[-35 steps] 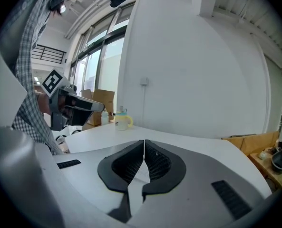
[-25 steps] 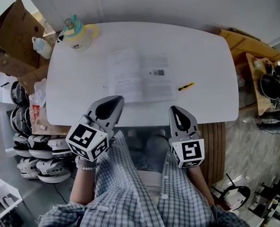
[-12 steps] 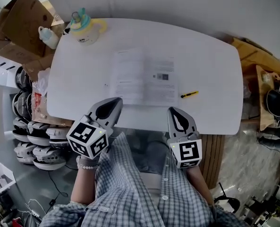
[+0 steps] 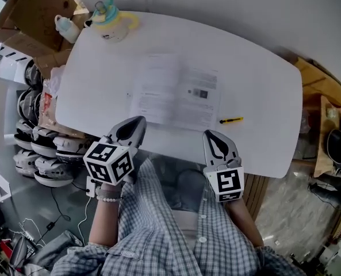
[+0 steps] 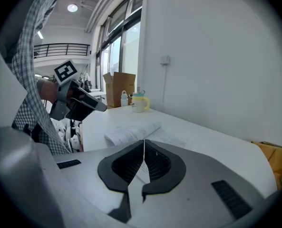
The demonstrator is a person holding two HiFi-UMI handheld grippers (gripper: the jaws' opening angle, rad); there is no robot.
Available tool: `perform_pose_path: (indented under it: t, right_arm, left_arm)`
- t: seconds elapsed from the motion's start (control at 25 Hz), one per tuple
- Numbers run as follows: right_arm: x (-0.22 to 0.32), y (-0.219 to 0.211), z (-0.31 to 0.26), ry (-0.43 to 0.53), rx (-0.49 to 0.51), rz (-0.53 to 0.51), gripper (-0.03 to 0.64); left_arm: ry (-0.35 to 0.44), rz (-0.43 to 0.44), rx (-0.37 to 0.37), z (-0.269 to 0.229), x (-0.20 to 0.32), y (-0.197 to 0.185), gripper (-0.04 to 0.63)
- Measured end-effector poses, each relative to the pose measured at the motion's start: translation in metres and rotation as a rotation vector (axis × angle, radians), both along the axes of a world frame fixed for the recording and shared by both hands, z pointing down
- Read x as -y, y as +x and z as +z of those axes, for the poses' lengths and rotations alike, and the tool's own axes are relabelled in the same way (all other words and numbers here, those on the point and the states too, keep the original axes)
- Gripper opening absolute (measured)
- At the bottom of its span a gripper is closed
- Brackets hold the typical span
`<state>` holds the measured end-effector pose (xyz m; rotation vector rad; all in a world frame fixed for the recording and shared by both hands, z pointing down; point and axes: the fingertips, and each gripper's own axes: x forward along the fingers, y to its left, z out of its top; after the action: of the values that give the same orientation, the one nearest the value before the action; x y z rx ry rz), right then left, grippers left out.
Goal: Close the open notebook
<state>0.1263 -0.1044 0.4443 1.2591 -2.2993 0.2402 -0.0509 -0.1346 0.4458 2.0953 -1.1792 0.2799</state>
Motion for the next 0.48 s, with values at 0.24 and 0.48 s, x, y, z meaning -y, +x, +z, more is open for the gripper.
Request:
perform_pose_path:
  t: [0.24, 0.48]
  right_arm:
    - [0.006, 0.008, 0.002, -0.023, 0.026, -0.048, 0.023]
    - [0.018, 0.015, -0.004, -0.029, 0.081, -0.049, 0.023]
  left_arm:
    - [-0.070, -0.163, -0.203, 0.015, 0.000, -0.003, 0.008]
    - [-0.147, -0.256, -0.413, 0.033, 0.001, -0.004, 0.008]
